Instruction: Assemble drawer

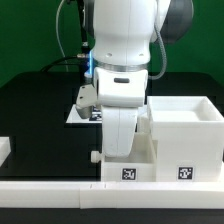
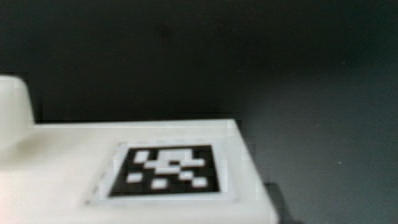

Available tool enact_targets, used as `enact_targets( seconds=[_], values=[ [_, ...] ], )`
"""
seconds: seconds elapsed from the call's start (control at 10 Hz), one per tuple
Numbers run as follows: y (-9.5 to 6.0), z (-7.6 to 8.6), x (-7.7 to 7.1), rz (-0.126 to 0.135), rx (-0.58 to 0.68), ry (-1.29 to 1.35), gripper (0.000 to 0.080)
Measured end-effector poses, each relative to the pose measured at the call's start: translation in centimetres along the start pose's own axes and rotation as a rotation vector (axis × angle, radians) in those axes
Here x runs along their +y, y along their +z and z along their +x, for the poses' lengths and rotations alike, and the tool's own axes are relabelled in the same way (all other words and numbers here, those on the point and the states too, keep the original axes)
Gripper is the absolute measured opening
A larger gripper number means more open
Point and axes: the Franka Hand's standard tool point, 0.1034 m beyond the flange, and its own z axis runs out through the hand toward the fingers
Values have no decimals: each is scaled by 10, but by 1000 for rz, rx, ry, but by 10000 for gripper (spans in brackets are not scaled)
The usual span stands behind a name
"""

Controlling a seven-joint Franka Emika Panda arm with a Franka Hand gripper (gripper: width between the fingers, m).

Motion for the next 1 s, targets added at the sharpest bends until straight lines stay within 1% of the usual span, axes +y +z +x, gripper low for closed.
enact_targets(
  seconds=[0.4, 0.8, 1.0],
  values=[
    [1, 1, 1, 0, -2, 62, 38],
    [2, 2, 1, 0, -11, 65, 38],
    [0, 1, 2, -8, -37, 27, 38]
  ],
)
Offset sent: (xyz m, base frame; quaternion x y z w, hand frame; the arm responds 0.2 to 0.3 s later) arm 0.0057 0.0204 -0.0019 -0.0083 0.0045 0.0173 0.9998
